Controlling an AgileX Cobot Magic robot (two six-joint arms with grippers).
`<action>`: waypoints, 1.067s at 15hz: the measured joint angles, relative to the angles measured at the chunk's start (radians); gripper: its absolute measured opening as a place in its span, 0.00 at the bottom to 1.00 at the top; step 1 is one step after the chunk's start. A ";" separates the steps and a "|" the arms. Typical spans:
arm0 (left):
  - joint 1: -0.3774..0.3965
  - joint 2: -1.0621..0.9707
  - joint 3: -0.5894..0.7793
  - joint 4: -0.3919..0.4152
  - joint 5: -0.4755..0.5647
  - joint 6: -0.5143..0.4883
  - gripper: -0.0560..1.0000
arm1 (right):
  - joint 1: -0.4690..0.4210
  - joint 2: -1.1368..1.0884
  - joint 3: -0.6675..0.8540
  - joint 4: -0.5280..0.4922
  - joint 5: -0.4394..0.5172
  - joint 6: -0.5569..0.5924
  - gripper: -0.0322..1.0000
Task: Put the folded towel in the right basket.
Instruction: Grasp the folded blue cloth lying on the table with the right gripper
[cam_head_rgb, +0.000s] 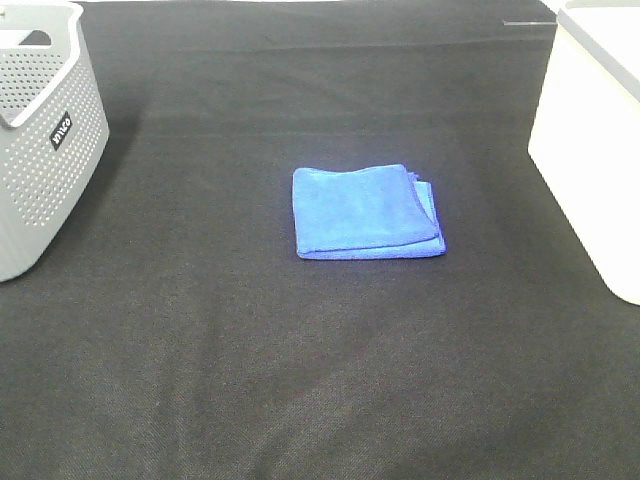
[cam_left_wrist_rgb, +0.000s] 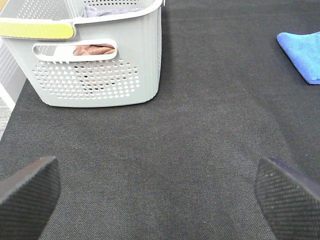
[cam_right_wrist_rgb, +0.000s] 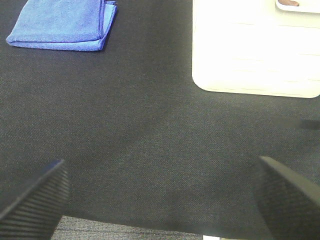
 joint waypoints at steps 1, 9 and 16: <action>0.000 0.000 0.000 0.000 0.000 0.000 0.99 | 0.000 0.000 0.000 0.000 0.000 0.000 0.96; 0.000 0.000 0.000 0.000 0.000 0.000 0.99 | 0.000 0.000 0.000 0.000 0.000 0.000 0.96; 0.000 0.000 0.000 0.000 0.000 0.000 0.99 | 0.000 0.629 -0.439 0.119 0.119 0.006 0.96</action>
